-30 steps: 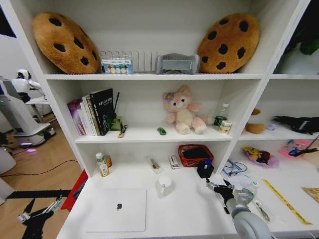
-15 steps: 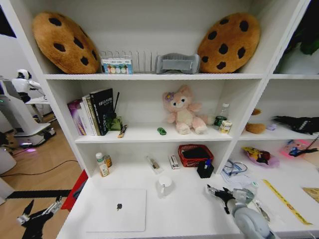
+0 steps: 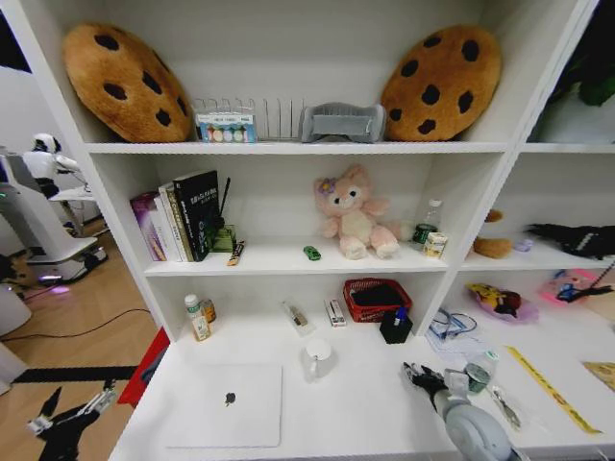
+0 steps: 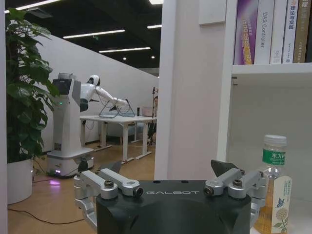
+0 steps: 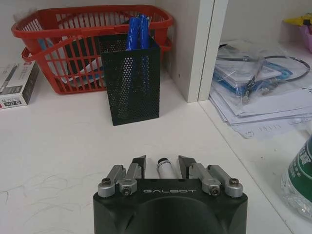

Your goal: Organize the objects on the table.

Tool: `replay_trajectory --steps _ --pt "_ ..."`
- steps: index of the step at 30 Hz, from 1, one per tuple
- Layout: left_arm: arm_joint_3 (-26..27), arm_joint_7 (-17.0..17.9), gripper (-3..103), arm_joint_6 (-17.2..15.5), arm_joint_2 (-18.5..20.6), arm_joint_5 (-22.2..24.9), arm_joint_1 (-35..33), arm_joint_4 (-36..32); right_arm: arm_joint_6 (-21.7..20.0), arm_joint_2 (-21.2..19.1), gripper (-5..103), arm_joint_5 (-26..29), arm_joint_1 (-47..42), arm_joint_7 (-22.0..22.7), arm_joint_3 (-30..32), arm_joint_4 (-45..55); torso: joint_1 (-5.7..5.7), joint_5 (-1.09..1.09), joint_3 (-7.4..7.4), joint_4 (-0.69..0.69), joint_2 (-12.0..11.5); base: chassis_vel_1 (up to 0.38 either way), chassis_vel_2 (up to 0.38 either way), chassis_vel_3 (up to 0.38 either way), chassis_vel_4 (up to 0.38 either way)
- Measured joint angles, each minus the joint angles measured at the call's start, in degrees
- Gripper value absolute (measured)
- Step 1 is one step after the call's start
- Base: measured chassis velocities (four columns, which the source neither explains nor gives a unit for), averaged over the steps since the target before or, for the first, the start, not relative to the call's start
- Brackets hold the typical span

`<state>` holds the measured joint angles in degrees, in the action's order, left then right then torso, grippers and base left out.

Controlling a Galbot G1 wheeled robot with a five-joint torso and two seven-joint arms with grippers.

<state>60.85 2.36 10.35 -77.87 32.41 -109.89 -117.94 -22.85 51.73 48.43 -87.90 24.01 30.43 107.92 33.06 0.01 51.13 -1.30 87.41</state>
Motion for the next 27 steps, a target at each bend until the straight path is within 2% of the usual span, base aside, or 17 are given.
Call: replay_trajectory --steps 1,2,5,6,9,16,17,18,20,22,23,24,26,27 --pt "0.0 0.0 100 0.0 0.2 0.0 0.1 0.1 -0.1 0.0 36 0.0 0.2 0.4 -0.1 0.2 0.0 -0.01 0.0 0.0 0.0 0.0 0.0 0.0 0.0" --pt "0.0 0.0 100 0.0 0.2 0.0 0.1 0.1 -0.1 0.0 36 0.0 0.2 0.4 -0.1 0.2 0.0 -0.01 0.0 0.0 0.0 0.0 0.0 0.0 0.0" --pt "0.1 0.1 100 0.0 0.9 0.2 0.3 0.5 -0.3 0.0 19 0.0 0.6 0.9 -0.3 0.5 0.0 -0.01 0.0 0.0 0.0 0.0 0.0 0.0 0.0" --pt "0.1 0.1 100 0.0 0.9 0.2 0.3 0.5 -0.3 0.0 19 0.0 0.6 0.9 -0.3 0.5 0.0 -0.01 0.0 0.0 0.0 0.0 0.0 0.0 0.0" --pt "0.2 0.2 100 -0.1 1.1 0.5 0.3 0.6 -0.8 0.1 4 0.4 0.9 1.8 -0.6 0.9 0.0 -0.01 0.0 0.0 0.0 0.0 0.0 0.0 0.0" --pt "0.2 0.2 100 -0.1 1.1 0.5 0.2 0.8 -0.4 0.7 -2 -0.8 0.8 1.9 -0.4 1.8 0.0 -0.01 0.0 0.0 0.0 0.0 0.0 0.0 0.0" --pt "0.2 0.2 100 -0.1 1.2 0.5 0.2 0.9 -0.3 0.7 4 -0.8 0.8 1.8 -0.1 2.0 0.0 -0.01 0.0 0.0 0.0 0.0 0.0 0.0 0.0" --pt "0.2 0.2 100 -0.1 1.2 0.5 0.2 0.9 -0.3 0.7 4 -0.8 0.8 1.8 -0.1 2.0 0.0 -0.01 0.0 0.0 0.0 0.0 0.0 0.0 0.0" --pt "0.2 0.2 100 -0.1 1.3 0.5 0.3 0.8 -0.5 0.6 14 -0.7 0.7 2.2 0.3 2.3 0.0 -0.01 0.0 0.0 0.0 0.0 0.0 0.0 0.0" --pt "0.2 0.2 100 -0.1 1.4 0.5 0.3 0.8 -0.6 0.6 14 -0.5 0.7 2.4 0.4 2.3 0.0 -0.01 0.0 0.0 0.0 0.0 0.0 0.0 0.0" --pt "0.2 0.3 100 -0.1 1.5 0.6 0.4 0.8 -0.9 0.6 25 -0.2 0.5 2.6 0.5 2.3 0.0 -0.01 0.0 0.0 0.0 0.0 0.0 0.0 0.0" --pt "0.2 0.4 100 -0.2 1.6 0.6 0.4 0.8 -1.1 0.6 25 -0.1 0.3 2.7 0.6 2.3 0.0 -0.01 0.0 0.0 0.0 0.0 0.0 0.0 0.0" --pt "0.2 0.4 100 -0.2 1.7 0.6 0.5 0.8 -1.3 0.7 36 -0.1 -0.1 2.7 0.7 2.3 0.0 -0.02 0.0 0.0 0.0 0.0 0.0 0.0 0.0" --pt "0.2 0.4 100 -0.2 1.7 0.6 0.5 0.8 -1.3 0.7 36 -0.1 -0.1 2.7 0.7 2.3 0.0 -0.02 0.0 0.0 0.0 0.0 0.0 0.0 0.0"
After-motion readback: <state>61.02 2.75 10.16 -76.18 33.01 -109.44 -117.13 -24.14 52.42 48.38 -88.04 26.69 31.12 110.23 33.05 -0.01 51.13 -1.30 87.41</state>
